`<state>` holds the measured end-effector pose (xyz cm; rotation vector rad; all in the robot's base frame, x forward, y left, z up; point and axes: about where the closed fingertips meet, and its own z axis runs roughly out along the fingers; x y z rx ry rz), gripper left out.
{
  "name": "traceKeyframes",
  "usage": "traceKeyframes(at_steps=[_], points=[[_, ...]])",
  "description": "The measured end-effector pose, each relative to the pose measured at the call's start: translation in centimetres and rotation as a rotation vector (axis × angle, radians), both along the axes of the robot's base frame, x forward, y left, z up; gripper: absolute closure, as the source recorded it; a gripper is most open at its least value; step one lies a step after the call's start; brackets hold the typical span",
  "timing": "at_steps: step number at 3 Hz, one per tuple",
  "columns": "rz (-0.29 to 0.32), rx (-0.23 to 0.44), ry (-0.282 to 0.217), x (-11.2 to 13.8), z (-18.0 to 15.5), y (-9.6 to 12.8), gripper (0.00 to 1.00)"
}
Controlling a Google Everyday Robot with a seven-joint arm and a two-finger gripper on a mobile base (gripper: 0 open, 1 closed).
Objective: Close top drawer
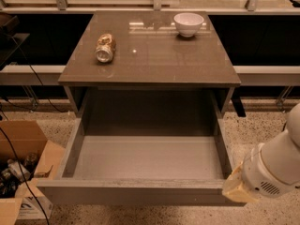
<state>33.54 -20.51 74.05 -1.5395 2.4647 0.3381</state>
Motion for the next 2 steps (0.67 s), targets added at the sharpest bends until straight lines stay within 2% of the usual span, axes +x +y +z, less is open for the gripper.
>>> traceKeyframes(at_steps=[1, 2], points=[[-0.025, 0.027, 0.041, -1.4, -3.5, 0.5, 1.0], [-0.007, 0.046, 0.04, 0.5, -6.9, 1.5, 1.0]])
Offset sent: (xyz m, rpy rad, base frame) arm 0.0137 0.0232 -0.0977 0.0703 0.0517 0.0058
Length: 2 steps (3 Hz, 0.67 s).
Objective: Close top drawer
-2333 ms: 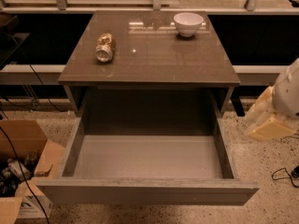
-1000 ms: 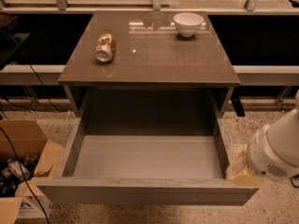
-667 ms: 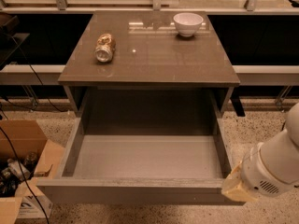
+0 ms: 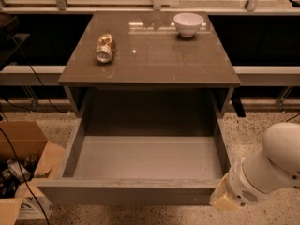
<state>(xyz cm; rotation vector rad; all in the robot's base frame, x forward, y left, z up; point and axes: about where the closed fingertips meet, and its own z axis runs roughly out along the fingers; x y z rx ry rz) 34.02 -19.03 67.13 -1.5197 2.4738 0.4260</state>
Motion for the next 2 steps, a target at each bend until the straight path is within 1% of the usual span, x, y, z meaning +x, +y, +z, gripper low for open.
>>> traceKeyframes(at_steps=[1, 2], points=[[0.009, 0.001, -0.008, 1.1, -0.9, 0.1, 1.0], [0.025, -0.002, -0.033, 3.6, -1.9, 0.4, 1.0]])
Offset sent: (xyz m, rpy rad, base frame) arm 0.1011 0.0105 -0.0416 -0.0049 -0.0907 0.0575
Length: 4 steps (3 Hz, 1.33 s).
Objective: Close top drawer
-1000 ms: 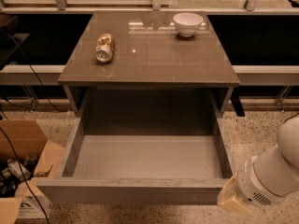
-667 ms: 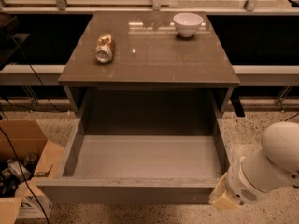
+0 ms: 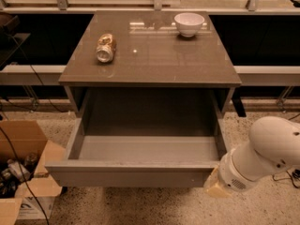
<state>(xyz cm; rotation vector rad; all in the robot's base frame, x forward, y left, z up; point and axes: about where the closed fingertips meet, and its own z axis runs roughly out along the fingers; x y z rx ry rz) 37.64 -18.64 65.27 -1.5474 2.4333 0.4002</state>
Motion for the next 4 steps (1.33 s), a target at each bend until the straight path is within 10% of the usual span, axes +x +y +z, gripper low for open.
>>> traceKeyframes(at_steps=[2, 4], points=[[-0.001, 0.001, -0.016, 2.7, -1.0, -0.2, 1.0], [-0.05, 0.02, -0.274, 8.9, 2.4, 0.7, 1.0]])
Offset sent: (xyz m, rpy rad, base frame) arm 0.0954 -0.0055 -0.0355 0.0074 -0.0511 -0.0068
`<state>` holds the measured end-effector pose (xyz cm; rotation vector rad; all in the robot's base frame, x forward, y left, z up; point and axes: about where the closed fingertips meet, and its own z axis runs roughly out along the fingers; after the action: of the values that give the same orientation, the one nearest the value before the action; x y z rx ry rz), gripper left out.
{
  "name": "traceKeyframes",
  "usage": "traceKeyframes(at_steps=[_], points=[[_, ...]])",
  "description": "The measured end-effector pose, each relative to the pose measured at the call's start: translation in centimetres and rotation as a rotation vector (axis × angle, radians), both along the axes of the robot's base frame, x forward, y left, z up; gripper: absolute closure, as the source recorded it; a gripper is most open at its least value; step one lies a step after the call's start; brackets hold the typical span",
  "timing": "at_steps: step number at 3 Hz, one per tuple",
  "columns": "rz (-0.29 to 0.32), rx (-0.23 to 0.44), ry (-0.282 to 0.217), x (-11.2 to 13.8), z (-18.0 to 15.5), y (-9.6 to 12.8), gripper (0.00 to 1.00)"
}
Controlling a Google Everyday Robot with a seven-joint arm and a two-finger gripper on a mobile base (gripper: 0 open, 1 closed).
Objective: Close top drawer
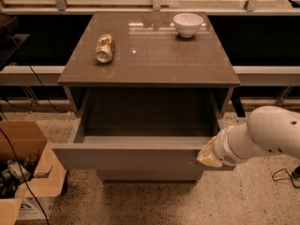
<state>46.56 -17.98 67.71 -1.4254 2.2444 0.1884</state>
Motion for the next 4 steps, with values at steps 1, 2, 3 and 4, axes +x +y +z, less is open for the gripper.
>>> traceKeyframes(at_steps=[1, 2, 3, 4], points=[[0.0, 0.0, -0.002, 0.0, 0.0, 0.0, 1.0], [-0.023, 0.048, -0.096, 3.8, 1.2, 0.2, 1.0], [-0.023, 0.048, -0.096, 3.8, 1.2, 0.2, 1.0], [-0.035, 0.089, -0.143, 7.6, 1.8, 0.3, 1.0]])
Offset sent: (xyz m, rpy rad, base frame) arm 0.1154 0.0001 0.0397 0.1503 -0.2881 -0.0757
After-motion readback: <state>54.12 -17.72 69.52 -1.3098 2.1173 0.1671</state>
